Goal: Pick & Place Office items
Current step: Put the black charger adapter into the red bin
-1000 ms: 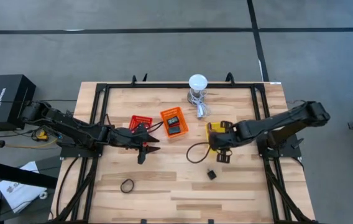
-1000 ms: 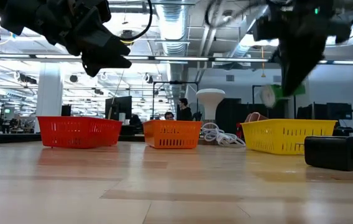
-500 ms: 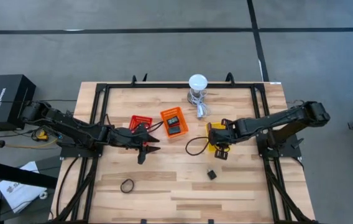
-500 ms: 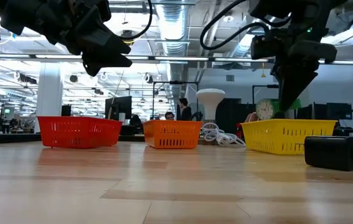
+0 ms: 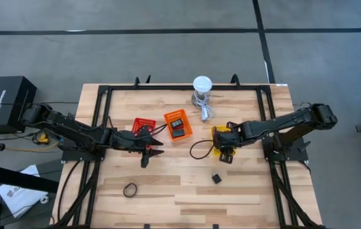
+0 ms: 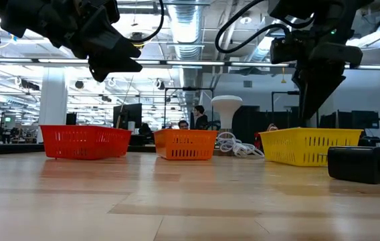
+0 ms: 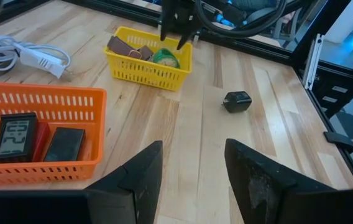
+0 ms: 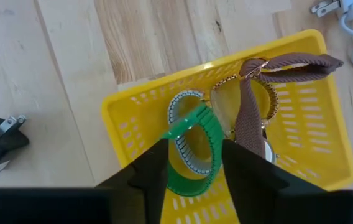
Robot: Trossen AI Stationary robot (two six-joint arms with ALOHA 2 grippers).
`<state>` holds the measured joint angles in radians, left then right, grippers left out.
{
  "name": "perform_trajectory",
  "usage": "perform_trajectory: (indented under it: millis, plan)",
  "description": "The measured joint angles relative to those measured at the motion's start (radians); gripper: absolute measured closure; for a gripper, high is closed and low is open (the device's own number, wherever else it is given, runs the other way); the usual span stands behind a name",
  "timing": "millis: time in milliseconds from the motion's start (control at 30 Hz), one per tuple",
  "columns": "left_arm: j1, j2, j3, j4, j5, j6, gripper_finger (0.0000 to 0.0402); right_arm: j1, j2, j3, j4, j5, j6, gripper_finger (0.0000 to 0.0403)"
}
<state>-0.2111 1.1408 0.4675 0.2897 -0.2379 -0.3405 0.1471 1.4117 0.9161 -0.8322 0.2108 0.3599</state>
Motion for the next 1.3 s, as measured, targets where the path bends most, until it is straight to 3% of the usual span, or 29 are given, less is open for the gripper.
perform_trajectory:
  millis: [433, 633, 1300]
  plan:
    - [0.000, 0.000, 0.000, 0.000, 0.000, 0.000, 0.0234, 0.004, 0.000, 0.000, 0.016, 0.000, 0.063, 0.0188]
    - [0.000, 0.000, 0.000, 0.000, 0.000, 0.000, 0.0234, 0.009, 0.000, 0.000, 0.041, -0.011, 0.183, 0.0187]
    - [0.000, 0.000, 0.000, 0.000, 0.000, 0.000, 0.0234, 0.083, 0.000, 0.000, 0.042, -0.036, 0.319, 0.0188]
